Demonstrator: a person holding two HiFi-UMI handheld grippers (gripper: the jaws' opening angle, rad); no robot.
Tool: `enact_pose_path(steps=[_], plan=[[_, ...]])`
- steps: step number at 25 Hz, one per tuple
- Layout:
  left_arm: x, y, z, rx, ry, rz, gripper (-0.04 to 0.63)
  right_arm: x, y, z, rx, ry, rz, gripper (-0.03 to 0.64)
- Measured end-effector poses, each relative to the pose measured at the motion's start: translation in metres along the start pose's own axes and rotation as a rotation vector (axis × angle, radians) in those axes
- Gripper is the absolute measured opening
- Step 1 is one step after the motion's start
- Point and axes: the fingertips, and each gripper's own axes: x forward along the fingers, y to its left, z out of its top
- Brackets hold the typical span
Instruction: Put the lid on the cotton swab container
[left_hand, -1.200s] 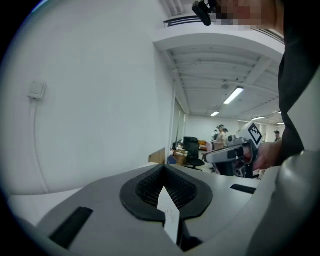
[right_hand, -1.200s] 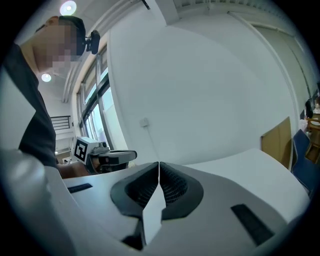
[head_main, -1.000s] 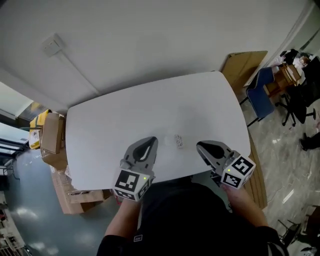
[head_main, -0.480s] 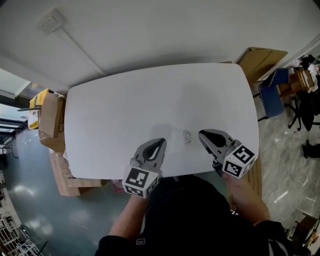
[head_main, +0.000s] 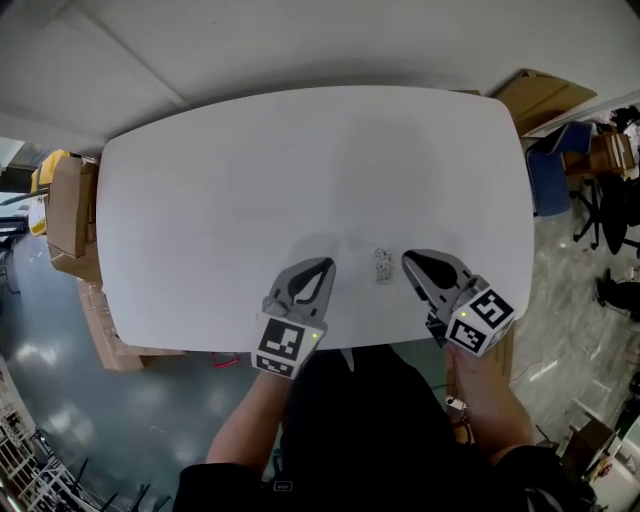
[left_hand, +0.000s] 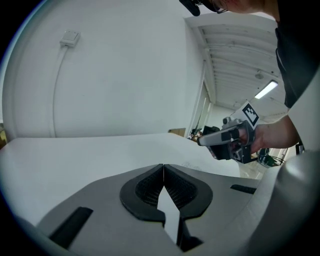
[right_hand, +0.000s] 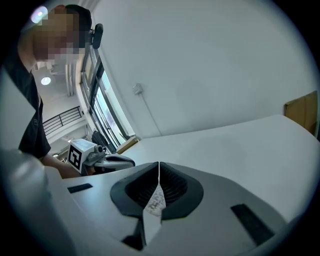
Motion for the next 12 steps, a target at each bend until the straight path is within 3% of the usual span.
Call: enact_pose_path(steps=[7,12], plan=[[0.019,-0.010,-0.025,-0.003,0.078,-0.016,0.011,0.004,-0.016,-0.032,0.061,0.036,-0.031,0.017],[0.027,-0.017,-0.025,0.008,0.089,-0.038,0.011,0.008,-0.025,-0.053,0.082,0.073,-0.047,0.017]])
